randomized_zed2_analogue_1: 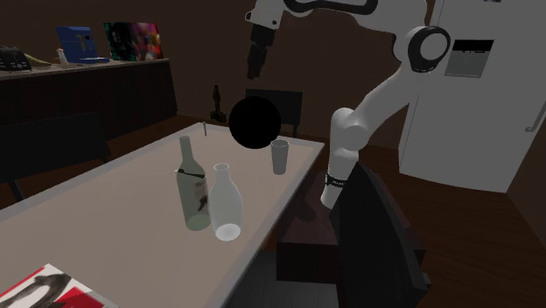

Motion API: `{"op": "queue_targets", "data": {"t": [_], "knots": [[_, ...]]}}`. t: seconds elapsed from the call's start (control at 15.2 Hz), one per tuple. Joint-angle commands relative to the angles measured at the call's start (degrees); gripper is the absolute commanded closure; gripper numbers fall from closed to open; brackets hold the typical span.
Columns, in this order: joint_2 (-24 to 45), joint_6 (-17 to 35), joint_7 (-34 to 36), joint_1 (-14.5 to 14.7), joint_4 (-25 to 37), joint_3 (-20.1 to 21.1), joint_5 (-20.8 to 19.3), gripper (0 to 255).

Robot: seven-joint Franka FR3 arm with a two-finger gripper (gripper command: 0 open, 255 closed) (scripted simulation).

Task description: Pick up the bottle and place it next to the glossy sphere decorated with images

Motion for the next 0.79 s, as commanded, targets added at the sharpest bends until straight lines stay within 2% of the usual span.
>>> {"op": "queue_targets", "data": {"t": [0.0,0.73], "knots": [[0.0,0.0,0.0,0.0,0.0,0.0,0.0,0],[4.29,10.05,15.68,1.79,-7.9,14.61,4.87,0]]}}
